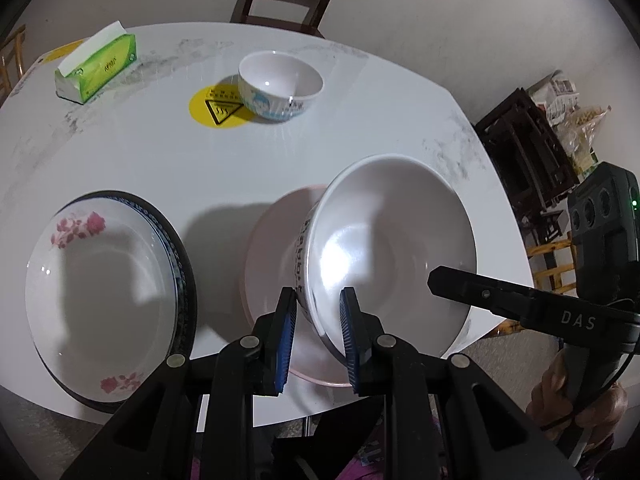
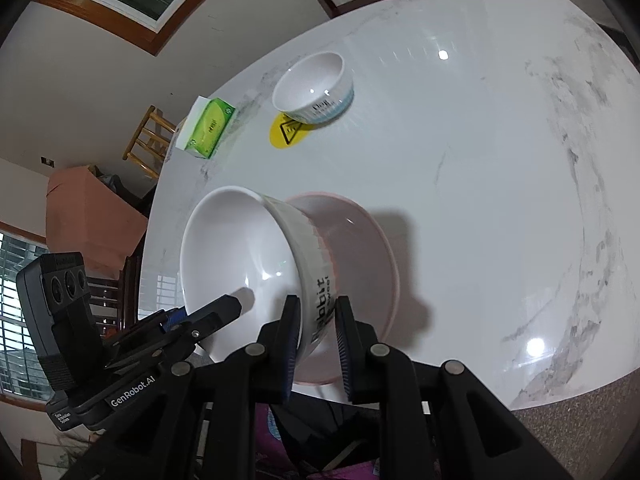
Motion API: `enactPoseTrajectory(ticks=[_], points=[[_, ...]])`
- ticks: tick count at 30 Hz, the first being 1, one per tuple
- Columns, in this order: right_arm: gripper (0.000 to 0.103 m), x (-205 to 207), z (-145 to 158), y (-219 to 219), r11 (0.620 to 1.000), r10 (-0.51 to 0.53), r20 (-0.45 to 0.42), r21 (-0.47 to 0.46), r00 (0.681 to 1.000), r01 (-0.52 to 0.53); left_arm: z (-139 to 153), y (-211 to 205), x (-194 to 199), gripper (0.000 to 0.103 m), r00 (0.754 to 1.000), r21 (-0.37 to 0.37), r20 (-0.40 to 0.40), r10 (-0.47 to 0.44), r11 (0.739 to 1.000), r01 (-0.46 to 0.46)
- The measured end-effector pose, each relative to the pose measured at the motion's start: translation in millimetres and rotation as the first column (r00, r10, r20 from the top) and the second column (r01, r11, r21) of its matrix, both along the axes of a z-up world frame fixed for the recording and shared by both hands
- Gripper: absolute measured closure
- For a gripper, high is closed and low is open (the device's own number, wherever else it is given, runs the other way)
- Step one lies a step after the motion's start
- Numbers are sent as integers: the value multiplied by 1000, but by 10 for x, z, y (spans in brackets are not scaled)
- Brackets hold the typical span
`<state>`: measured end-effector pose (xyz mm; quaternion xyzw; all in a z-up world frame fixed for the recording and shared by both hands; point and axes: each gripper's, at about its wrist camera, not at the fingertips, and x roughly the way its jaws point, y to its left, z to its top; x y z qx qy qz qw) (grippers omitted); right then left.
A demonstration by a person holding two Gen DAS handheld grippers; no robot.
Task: Organize plates and bowls
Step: 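Carry the 'Rabbit' bowl over the pink bowl and lower it inside, then open both tools to release the 'Rabbit' bowl rim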
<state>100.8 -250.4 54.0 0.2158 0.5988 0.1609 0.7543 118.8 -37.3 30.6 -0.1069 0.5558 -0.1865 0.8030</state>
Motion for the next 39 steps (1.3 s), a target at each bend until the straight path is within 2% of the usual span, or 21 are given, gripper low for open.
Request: enactPoseTrajectory(ticks=[9,19,35,39], points=[[85,8,-176,4,1000,4,-31,-14,1000,-4,-207,-63,19,84,999,38,-27,-19,999,20],[85,44,-264,93,999,25,-51,-43,998,-27,-298,-83,4,84,999,63,-47,-25,998,28],[85,88,-333,63,999,22,-62,-46,998,-25,-273,-111,-6,77,1000,120,2,-27,992,27],[85,75,-320,72,998,29,-52,-60,998,-32,-277,-98,13,77,1000,114,3,-25,993,25]])
